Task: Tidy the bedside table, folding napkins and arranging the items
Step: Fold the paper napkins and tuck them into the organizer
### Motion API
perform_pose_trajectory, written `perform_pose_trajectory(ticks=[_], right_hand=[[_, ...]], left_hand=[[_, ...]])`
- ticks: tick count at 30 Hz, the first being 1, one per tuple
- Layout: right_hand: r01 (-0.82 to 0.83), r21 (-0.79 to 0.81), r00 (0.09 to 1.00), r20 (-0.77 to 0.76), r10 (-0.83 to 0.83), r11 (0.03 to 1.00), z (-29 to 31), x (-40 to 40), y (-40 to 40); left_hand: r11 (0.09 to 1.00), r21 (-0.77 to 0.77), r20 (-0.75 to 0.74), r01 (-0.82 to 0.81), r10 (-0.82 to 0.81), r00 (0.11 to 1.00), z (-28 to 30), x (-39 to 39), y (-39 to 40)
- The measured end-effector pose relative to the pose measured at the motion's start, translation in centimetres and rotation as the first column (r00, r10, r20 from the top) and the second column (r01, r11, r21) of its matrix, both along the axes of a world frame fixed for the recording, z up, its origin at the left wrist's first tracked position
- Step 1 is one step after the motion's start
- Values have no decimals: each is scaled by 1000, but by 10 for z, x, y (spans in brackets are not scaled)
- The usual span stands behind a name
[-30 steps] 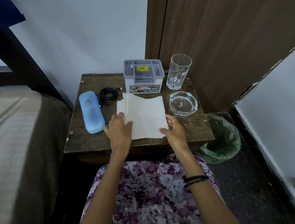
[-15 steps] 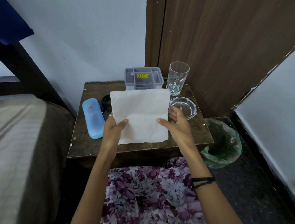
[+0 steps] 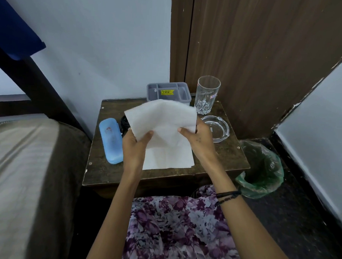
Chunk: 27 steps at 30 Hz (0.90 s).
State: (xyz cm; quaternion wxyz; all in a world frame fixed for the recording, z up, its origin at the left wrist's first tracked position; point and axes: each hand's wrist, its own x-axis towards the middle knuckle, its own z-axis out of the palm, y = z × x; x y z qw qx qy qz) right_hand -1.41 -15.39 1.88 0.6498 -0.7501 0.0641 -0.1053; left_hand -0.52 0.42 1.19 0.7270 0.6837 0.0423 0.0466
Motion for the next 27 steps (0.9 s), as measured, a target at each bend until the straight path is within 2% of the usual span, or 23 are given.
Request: perform_pose_trajectory(ticks=[4,9,13,17,20,21,23,25,27], right_hand=[[50,-58,999,3,-50,997,-16,-4,3],[-49,-225,993,-116,24,973,-35,-8,6],[-13,-201,998,-64,0,979,-34,-8,9],[32,-177,997,-62,-43,984,-28,-9,13],[74,-161,997,34,-69,984,-20,-18,17],[70,-199,995,86,-54,977,-17,-22,19],[49,-374,990,142,5,926,-14,-28,19],[14,-552,993,104,52,834,-12,-32,17],[-26,-629,997,45,70,777,-10,-34,17]], left_hand=[[998,48,-18,-35,36,999,-12,0,-4],[978,197,-147,72,-43,988,-29,-4,-10],[983,185,-115,21,1,993,-26,-5,-6],[970,241,-108,27,-1,994,-19,-6,-6],[958,286,-97,35,-7,995,-14,-11,-9],[950,311,-76,30,-7,997,-12,-13,-10],[927,375,4,15,-17,1000,-9,-18,-11],[890,455,82,20,-64,995,-6,-23,-13],[844,535,103,46,-120,987,-5,-25,-14]])
